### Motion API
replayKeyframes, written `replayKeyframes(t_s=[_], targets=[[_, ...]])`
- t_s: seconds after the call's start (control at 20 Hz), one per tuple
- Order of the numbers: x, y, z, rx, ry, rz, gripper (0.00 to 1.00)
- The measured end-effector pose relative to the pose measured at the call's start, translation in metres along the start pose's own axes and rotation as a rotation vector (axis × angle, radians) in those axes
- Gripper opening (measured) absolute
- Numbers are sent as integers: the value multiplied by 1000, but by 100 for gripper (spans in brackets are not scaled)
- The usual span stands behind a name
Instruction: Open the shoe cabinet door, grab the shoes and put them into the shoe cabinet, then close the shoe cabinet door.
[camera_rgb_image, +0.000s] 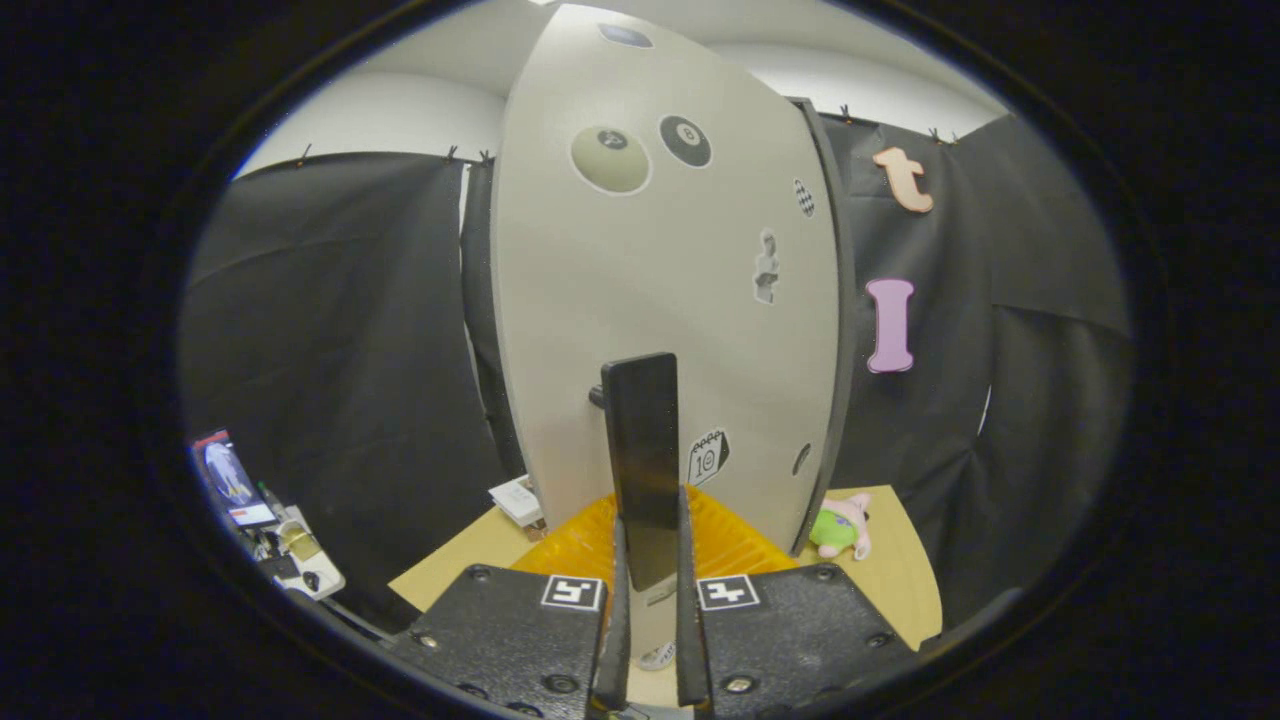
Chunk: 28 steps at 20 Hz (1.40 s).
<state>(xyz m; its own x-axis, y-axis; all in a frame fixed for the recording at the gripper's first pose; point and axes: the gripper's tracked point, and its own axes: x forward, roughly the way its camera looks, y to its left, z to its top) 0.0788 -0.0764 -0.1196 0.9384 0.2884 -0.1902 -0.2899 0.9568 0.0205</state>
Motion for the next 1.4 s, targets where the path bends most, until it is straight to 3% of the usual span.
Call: replayKeyframes(t_s=[0.2,0.45,0.65,0.8,1.1,1.4], targets=[[-34,-45,-6,-21,-7,-61,17],[-74,-135,-12,24,-33,-276,4],[-81,-171,-16,95,-26,-296,4],[-82,-171,-19,136,-16,-240,4],[-97,-166,-27,112,-6,-301,4],[-129,-96,-50,25,-11,-264,7]])
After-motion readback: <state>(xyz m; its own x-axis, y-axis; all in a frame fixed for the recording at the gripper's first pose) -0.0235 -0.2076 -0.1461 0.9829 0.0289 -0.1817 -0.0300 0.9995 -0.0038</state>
